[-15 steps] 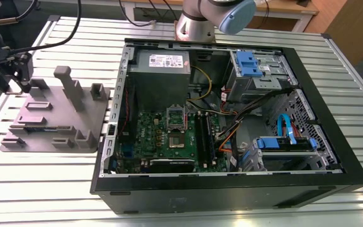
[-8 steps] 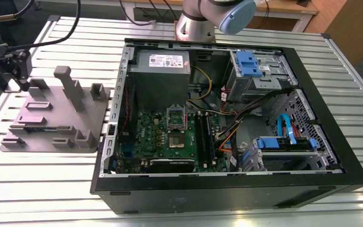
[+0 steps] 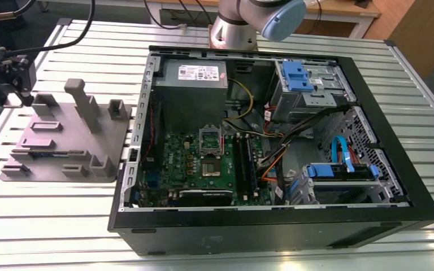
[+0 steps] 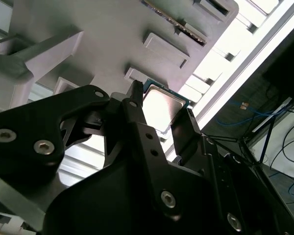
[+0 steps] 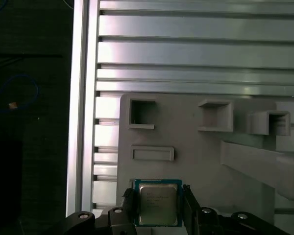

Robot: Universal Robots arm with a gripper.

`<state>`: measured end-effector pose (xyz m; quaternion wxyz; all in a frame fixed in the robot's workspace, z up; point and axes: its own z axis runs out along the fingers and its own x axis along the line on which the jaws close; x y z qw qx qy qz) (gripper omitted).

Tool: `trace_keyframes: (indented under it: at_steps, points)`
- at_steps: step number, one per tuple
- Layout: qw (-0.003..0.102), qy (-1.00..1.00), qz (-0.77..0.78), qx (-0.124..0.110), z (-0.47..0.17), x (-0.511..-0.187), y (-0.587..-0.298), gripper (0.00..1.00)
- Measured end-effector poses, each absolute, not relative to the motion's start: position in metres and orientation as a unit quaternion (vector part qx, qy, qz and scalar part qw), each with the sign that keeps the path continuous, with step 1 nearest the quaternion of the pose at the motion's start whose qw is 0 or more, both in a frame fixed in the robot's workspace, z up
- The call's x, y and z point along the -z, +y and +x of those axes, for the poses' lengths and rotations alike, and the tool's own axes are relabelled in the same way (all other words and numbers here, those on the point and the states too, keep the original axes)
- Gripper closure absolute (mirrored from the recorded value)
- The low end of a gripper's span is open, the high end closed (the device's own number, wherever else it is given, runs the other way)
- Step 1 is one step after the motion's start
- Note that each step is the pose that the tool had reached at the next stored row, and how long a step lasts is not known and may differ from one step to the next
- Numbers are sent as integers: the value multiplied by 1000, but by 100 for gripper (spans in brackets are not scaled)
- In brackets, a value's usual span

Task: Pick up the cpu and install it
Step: 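Pick up the cpu and move it towards the insertion slot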

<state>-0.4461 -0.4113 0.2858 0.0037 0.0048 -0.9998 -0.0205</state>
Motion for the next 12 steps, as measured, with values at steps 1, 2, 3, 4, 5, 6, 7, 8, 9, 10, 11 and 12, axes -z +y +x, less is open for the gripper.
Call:
trace_keyframes:
  at_steps: [1,2,3,4,5,6,7,8,9,10,11,12]
  points:
    - [4,-1000,5,21,-446,-287,-411,53]
    - [4,-1000,5,21,-446,-288,-411,53]
    - [4,-1000,5,20,-446,-289,-411,53]
    - [4,-1000,5,21,-446,-290,-411,53]
    - [4,-1000,5,21,-446,-291,-411,53]
    - [4,-1000,5,21,-446,-292,-411,53]
    - [4,-1000,5,21,-446,-293,-411,53]
    - [4,-1000,5,21,-446,-294,-411,53]
    - [4,-1000,5,21,-446,-295,-411,53]
    - [4,-1000,5,21,-446,-296,-411,53]
    - [4,-1000,5,21,-446,-297,-411,53]
    - [4,-1000,5,21,-446,-298,-411,53]
